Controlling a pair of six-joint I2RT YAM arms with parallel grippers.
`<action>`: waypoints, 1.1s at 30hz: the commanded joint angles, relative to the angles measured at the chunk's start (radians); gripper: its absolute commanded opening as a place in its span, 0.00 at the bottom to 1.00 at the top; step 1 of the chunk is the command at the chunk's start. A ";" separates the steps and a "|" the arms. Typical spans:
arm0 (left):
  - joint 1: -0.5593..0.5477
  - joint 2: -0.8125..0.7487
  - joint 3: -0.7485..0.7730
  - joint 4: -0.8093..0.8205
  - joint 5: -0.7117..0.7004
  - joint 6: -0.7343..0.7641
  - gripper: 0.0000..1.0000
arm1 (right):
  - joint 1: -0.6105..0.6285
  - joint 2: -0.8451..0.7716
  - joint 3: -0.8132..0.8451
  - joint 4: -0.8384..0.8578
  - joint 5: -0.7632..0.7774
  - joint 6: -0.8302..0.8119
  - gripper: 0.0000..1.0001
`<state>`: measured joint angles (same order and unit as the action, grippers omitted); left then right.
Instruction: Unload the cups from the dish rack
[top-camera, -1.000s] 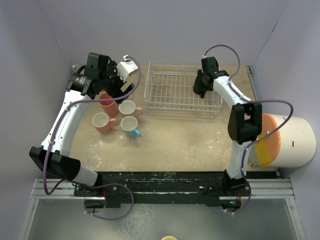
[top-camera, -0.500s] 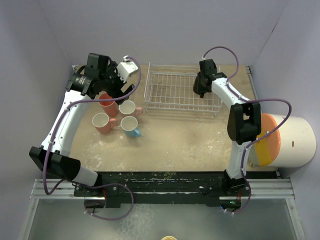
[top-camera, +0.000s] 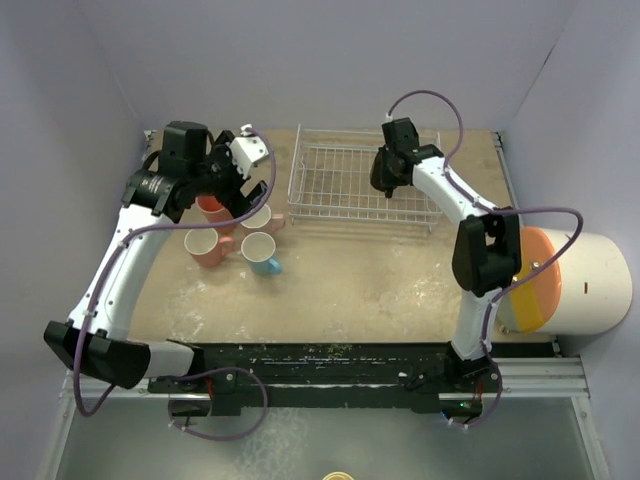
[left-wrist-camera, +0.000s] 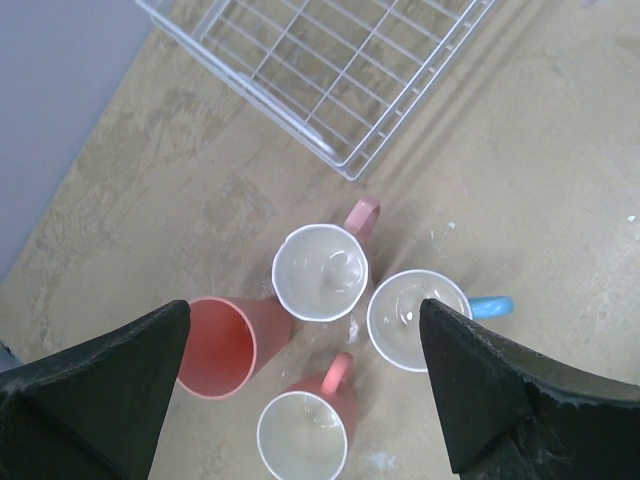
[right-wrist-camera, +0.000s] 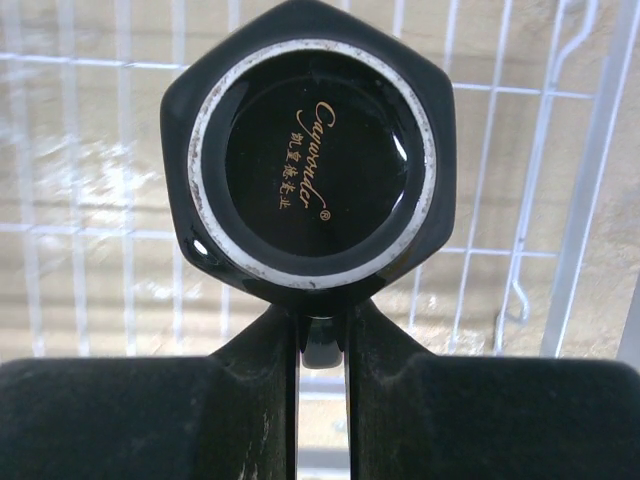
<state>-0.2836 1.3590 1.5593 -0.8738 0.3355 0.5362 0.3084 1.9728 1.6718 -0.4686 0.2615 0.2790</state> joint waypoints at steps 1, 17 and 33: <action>-0.002 -0.122 -0.059 0.165 0.156 0.061 0.99 | 0.054 -0.178 0.123 0.014 -0.064 0.033 0.00; -0.091 -0.312 -0.186 0.128 0.279 0.654 0.98 | 0.184 -0.666 -0.413 0.517 -0.829 0.677 0.00; -0.117 -0.435 -0.250 0.021 0.276 1.067 0.94 | 0.370 -0.707 -0.651 1.102 -0.889 1.123 0.00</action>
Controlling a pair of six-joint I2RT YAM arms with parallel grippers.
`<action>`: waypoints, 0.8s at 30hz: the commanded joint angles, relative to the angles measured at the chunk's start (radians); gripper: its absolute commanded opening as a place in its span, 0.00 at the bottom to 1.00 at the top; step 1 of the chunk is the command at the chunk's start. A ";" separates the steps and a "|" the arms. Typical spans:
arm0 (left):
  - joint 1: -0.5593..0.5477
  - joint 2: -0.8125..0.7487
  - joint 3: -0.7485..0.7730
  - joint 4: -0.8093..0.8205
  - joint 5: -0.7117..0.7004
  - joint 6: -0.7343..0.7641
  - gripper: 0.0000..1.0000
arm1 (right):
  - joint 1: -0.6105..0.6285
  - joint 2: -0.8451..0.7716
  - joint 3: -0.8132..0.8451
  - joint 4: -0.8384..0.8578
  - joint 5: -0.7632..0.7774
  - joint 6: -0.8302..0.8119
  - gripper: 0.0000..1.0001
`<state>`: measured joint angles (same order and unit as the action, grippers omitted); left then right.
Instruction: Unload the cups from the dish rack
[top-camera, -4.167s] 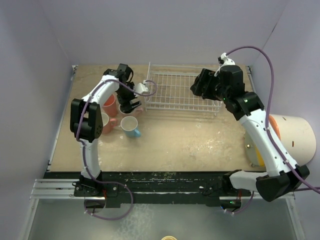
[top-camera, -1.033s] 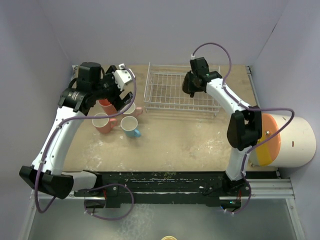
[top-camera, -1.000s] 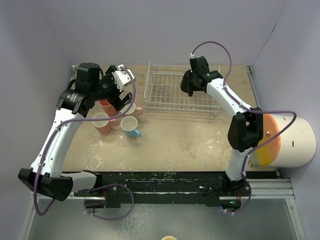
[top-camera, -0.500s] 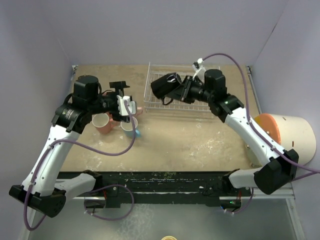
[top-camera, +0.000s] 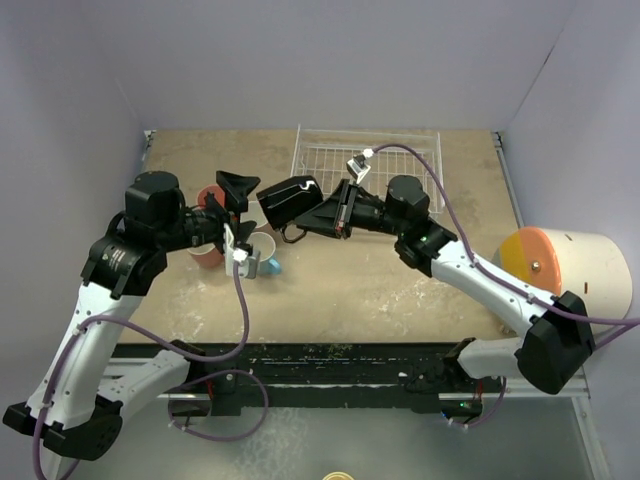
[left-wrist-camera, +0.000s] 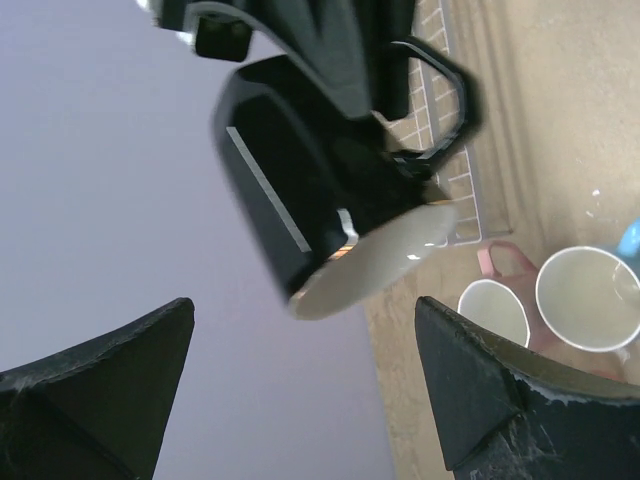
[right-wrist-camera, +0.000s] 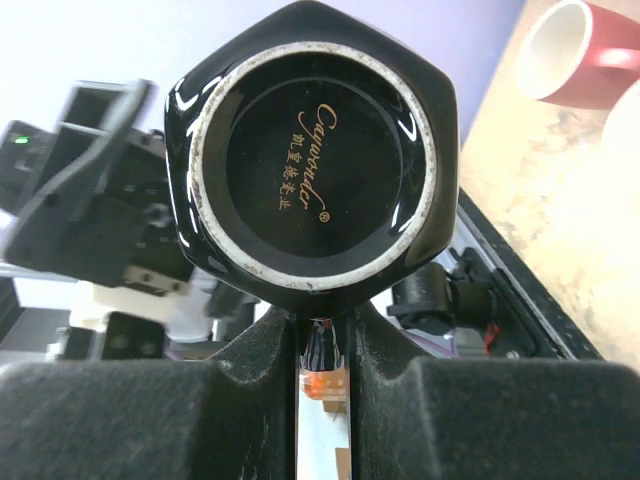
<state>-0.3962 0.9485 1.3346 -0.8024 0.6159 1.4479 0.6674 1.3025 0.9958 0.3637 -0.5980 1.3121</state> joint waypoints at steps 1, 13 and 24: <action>-0.004 -0.030 -0.034 -0.058 -0.013 0.180 0.94 | 0.017 -0.036 0.026 0.270 -0.028 0.090 0.00; -0.005 -0.048 -0.030 0.088 0.038 0.081 0.83 | 0.080 -0.049 -0.012 0.261 0.011 0.086 0.00; -0.005 -0.097 -0.085 0.207 0.103 0.002 0.09 | 0.161 -0.005 0.002 0.321 0.038 0.112 0.00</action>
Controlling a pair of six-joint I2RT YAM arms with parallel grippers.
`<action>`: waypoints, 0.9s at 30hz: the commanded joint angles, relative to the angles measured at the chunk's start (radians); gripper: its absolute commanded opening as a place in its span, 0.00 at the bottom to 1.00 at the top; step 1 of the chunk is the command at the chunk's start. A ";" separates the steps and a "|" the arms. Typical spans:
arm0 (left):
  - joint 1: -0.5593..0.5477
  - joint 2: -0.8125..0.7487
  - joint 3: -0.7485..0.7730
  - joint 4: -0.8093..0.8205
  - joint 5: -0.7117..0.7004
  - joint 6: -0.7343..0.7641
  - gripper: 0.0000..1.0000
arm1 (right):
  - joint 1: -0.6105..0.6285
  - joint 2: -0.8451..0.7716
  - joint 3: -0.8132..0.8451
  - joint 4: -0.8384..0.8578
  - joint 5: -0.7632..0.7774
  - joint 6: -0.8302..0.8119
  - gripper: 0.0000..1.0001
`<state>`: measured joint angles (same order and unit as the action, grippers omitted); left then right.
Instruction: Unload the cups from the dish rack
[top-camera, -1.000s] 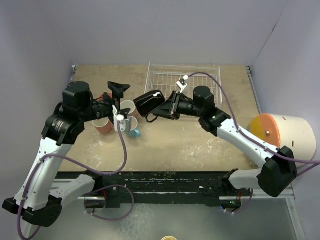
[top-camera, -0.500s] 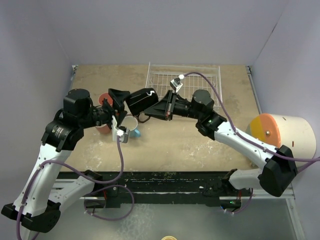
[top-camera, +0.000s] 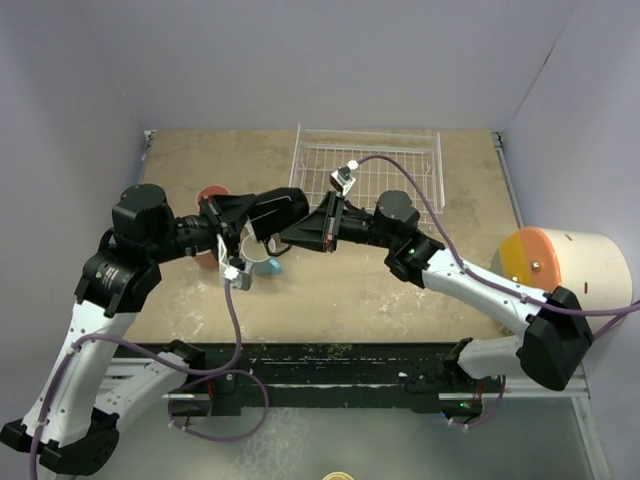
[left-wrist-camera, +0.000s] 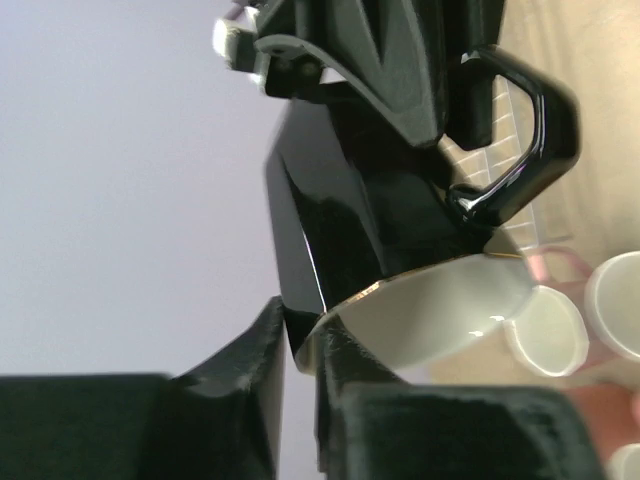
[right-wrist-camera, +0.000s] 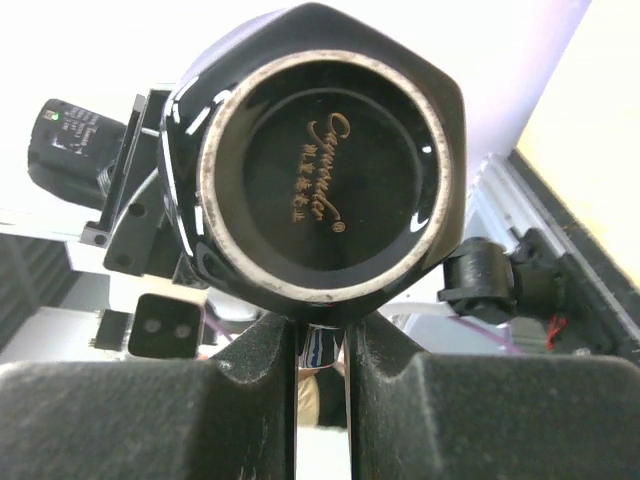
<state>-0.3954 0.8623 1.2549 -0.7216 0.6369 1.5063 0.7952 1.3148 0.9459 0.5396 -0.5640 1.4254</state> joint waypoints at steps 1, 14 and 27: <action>-0.005 -0.013 -0.013 0.146 0.084 -0.075 0.01 | 0.035 -0.018 0.053 0.142 0.007 -0.005 0.00; -0.076 0.250 0.190 -0.152 -0.053 -0.384 0.00 | 0.001 -0.117 0.135 -0.276 0.096 -0.293 0.40; -0.146 0.395 0.266 -0.239 -0.196 -0.508 0.00 | -0.339 -0.282 0.250 -0.966 0.414 -0.694 0.69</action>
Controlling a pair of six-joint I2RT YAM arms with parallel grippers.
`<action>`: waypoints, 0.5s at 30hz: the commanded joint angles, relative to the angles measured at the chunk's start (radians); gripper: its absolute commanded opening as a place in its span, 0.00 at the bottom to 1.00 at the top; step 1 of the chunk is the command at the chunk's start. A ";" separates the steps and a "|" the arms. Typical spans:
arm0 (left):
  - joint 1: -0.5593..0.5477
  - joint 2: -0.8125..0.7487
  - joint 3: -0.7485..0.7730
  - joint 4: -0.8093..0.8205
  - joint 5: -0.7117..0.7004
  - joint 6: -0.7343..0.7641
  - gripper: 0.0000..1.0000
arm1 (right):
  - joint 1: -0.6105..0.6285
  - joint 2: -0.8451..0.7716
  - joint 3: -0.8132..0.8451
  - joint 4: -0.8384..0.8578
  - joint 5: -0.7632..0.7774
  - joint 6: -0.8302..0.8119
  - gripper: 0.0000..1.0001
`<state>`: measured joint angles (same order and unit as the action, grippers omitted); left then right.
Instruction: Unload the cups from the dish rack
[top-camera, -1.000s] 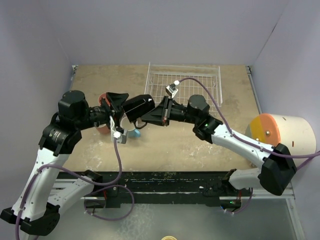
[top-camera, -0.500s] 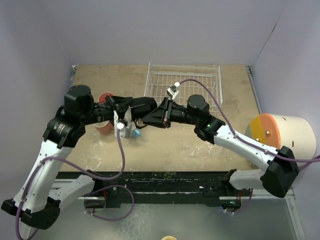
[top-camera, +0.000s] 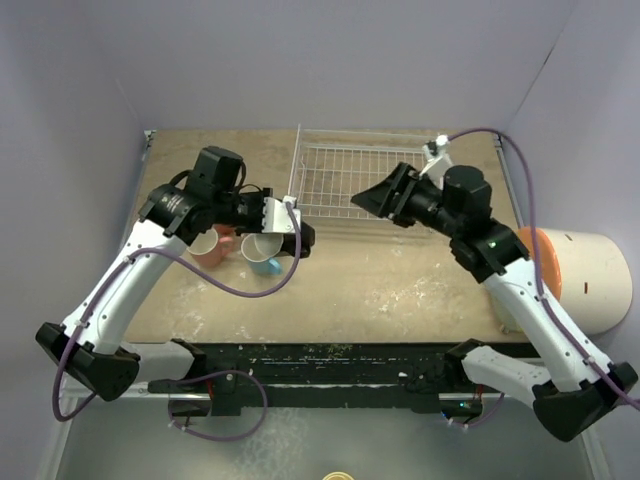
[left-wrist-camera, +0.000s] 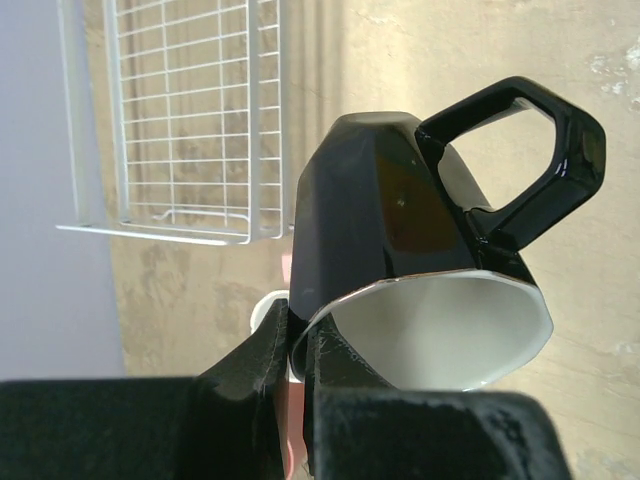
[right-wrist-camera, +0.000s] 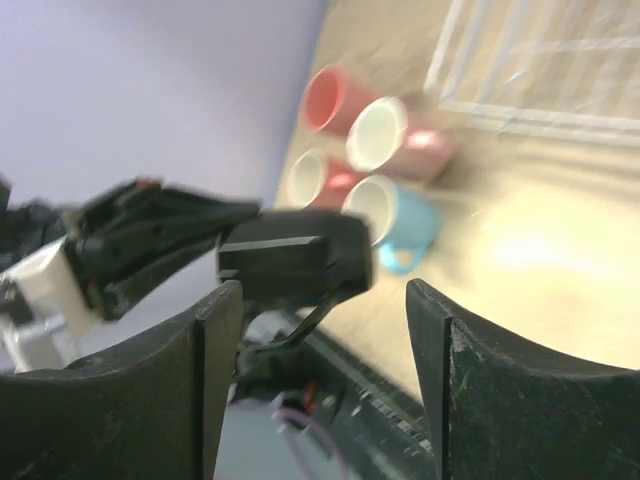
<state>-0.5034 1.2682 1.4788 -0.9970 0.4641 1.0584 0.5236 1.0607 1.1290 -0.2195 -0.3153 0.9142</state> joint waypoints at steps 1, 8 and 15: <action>-0.057 0.000 0.046 0.031 -0.041 -0.068 0.00 | -0.077 -0.025 0.079 -0.240 0.210 -0.212 0.70; -0.269 0.154 0.086 -0.046 -0.213 -0.089 0.00 | -0.114 0.029 0.169 -0.350 0.401 -0.312 0.72; -0.344 0.379 0.141 -0.154 -0.339 -0.084 0.00 | -0.127 0.048 0.202 -0.376 0.453 -0.325 0.73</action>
<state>-0.8326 1.5719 1.5314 -1.0996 0.2199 1.0008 0.4030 1.1248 1.2770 -0.5716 0.0711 0.6273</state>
